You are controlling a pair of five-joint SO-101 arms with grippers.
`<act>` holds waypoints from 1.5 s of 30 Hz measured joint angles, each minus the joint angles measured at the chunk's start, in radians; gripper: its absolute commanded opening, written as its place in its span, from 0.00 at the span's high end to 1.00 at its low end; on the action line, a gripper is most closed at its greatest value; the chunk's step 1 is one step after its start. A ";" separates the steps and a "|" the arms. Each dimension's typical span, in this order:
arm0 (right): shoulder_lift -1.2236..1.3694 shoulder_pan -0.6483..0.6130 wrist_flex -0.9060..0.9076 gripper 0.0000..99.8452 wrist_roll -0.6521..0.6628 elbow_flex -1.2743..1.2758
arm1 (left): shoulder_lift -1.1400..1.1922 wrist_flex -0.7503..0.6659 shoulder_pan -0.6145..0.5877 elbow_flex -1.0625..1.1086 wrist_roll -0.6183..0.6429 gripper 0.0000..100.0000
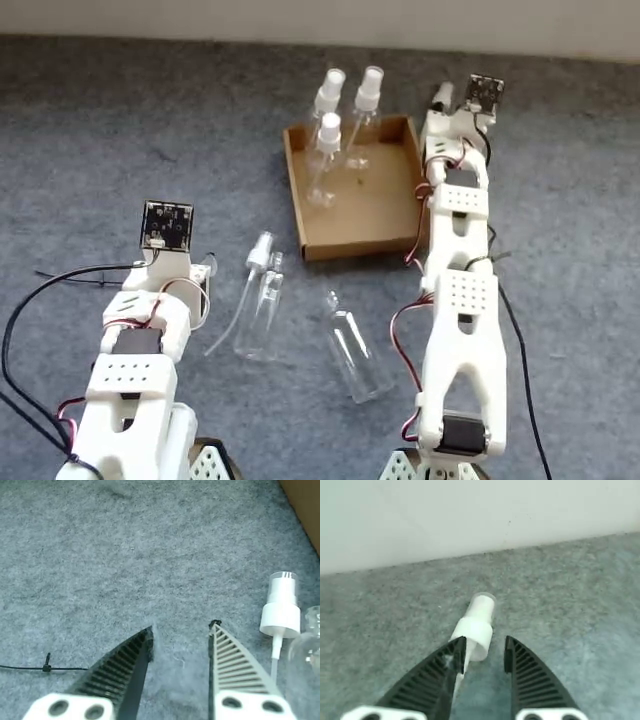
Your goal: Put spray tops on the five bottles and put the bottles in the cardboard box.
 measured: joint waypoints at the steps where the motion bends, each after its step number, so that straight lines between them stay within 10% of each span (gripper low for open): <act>1: -0.002 0.000 -0.002 0.99 0.000 0.011 | 0.000 0.000 0.000 0.000 0.000 0.83; 10: -0.006 0.025 0.066 0.99 0.000 0.023 | 0.000 0.000 0.000 0.000 0.000 0.83; 34: -0.272 0.114 1.427 0.99 0.370 -0.288 | 0.000 0.000 0.000 0.000 0.000 0.83; 45: -0.540 0.155 1.459 0.99 0.370 -0.288 | 0.000 0.000 0.000 0.000 0.000 0.83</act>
